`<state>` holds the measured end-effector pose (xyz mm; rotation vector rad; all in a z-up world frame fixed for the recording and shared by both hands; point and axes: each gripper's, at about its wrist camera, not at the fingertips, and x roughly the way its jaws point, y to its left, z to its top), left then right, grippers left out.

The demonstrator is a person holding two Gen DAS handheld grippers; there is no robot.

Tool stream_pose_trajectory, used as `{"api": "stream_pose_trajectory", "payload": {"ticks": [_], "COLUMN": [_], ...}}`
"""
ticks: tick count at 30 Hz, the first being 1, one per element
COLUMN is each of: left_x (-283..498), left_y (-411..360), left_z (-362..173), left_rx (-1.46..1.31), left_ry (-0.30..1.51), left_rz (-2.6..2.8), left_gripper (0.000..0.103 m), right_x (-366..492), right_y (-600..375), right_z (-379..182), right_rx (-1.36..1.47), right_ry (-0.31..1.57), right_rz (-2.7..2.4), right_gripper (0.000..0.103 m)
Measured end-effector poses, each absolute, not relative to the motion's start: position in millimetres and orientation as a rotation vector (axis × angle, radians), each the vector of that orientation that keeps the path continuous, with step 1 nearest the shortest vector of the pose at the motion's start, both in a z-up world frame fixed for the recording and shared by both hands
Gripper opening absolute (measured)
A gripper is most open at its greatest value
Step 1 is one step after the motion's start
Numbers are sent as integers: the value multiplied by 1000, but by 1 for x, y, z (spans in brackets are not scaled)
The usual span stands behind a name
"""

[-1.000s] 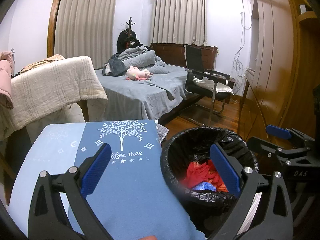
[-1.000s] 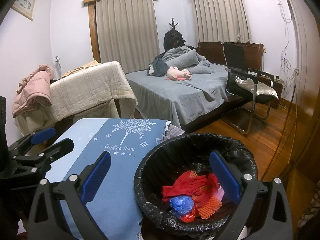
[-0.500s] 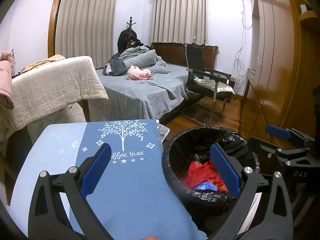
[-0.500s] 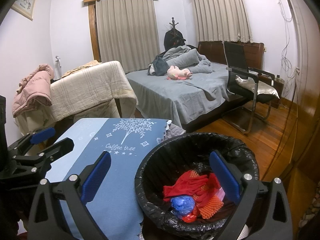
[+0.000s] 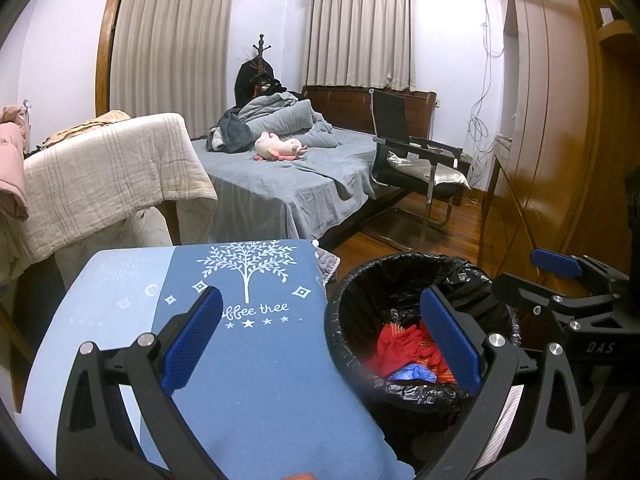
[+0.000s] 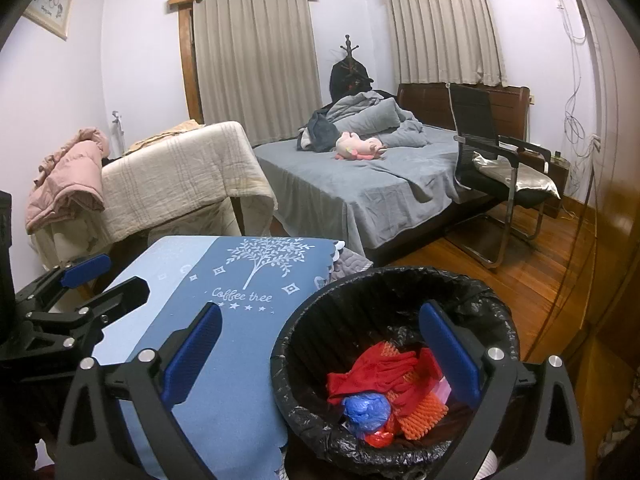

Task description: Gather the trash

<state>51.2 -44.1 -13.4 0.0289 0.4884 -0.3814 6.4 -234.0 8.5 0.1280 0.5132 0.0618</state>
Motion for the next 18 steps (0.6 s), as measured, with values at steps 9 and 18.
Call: {"api": "stream_pose_trajectory", "payload": {"ticks": [9,18], "left_x": [51,50], "left_y": [-46,-46], "left_z": [-14,-14], "left_rx": [30,30], "left_ry": [488,489], "left_rz": [-381,-381], "left_gripper": [96,96], "right_x": [6,7], "right_y": [-234,-231], "right_z": [9,9], "right_rx": [128,128], "right_ry": [514,515], "right_rz": [62,63], "right_gripper": [97,97]}}
